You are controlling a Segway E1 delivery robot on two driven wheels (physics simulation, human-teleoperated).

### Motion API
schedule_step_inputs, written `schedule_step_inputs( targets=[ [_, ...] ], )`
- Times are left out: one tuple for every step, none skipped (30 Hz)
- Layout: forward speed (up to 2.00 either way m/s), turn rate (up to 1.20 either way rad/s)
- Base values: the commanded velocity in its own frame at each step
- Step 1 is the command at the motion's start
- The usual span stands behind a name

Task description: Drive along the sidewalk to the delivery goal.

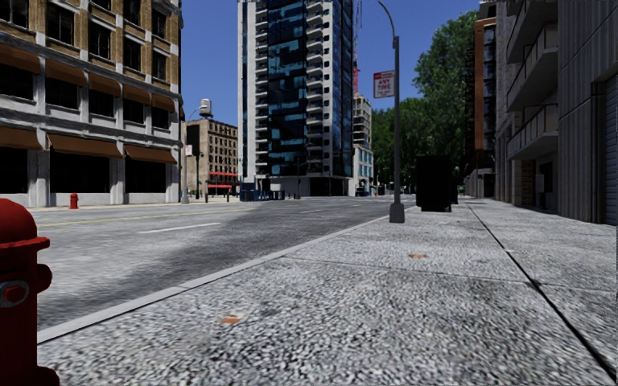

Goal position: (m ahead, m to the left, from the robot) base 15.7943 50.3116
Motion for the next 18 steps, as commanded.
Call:
schedule_step_inputs(
  targets=[
    [0.0,1.09],
    [0.0,1.09],
    [0.0,1.15],
    [0.0,1.18],
    [0.0,1.19],
    [0.0,1.19],
    [0.0,1.19],
    [0.0,1.19],
    [0.0,1.19],
    [0.0,0.98],
    [0.0,0.86],
    [0.0,0.86],
    [0.0,0.82],
    [0.0,0.81],
    [0.0,0.81],
    [0.0,0.79],
    [0.0,0.66],
    [0.0,0.54]
  ],
)
